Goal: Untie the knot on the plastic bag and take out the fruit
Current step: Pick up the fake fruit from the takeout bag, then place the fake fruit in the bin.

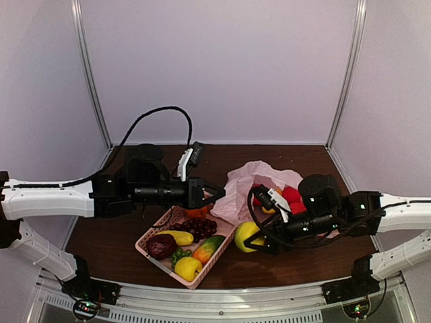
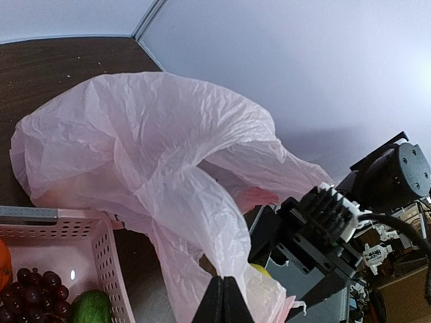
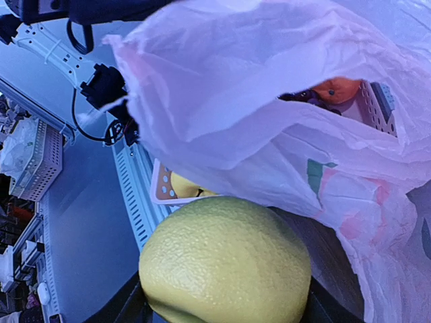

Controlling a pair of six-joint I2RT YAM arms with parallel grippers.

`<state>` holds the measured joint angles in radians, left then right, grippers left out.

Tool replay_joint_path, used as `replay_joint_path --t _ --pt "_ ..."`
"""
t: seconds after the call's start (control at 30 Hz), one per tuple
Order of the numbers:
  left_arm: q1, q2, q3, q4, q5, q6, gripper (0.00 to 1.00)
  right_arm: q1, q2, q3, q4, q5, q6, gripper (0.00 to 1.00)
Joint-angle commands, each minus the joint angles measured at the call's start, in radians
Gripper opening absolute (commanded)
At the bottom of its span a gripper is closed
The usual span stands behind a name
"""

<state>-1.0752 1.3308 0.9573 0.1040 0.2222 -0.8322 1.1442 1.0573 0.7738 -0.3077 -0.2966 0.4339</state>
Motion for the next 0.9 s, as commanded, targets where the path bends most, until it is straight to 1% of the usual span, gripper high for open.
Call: replay_joint_path --t 0.0,0.17,0.3,0.57,0.6,0.67,0.73,0.8,0.87 --pt "-0.003 -0.011 0.029 -0.046 -0.049 0.043 0.0 0.017 -0.075 0.023 0.036 -0.045 0.047 0.56" --pt "-0.003 -0.014 0.041 -0.094 -0.067 0.077 0.0 0.017 -0.147 0.0 0.161 -0.007 0.086 0.56" --pt "0.001 -0.016 0.05 -0.139 -0.082 0.094 0.0 0.018 -0.16 0.015 0.268 0.042 0.095 0.56" --pt "0.022 -0.021 0.061 -0.166 -0.076 0.102 0.0 0.025 -0.069 0.103 0.354 0.14 0.038 0.56" --pt "0.026 -0.027 0.061 -0.174 -0.079 0.104 0.07 0.027 -0.058 0.115 0.358 0.147 0.032 0.56" --pt "0.034 -0.045 0.061 -0.192 -0.09 0.113 0.37 0.029 -0.044 0.136 0.356 0.17 0.023 0.56" --pt "0.051 -0.077 0.058 -0.217 -0.094 0.132 0.64 0.032 -0.032 0.165 0.318 0.225 0.012 0.56" --pt "0.078 -0.113 0.056 -0.257 -0.101 0.155 0.81 0.041 -0.014 0.204 0.242 0.281 -0.01 0.56" --pt "0.129 -0.159 0.054 -0.31 -0.096 0.189 0.89 0.062 0.015 0.251 0.183 0.333 -0.033 0.56"
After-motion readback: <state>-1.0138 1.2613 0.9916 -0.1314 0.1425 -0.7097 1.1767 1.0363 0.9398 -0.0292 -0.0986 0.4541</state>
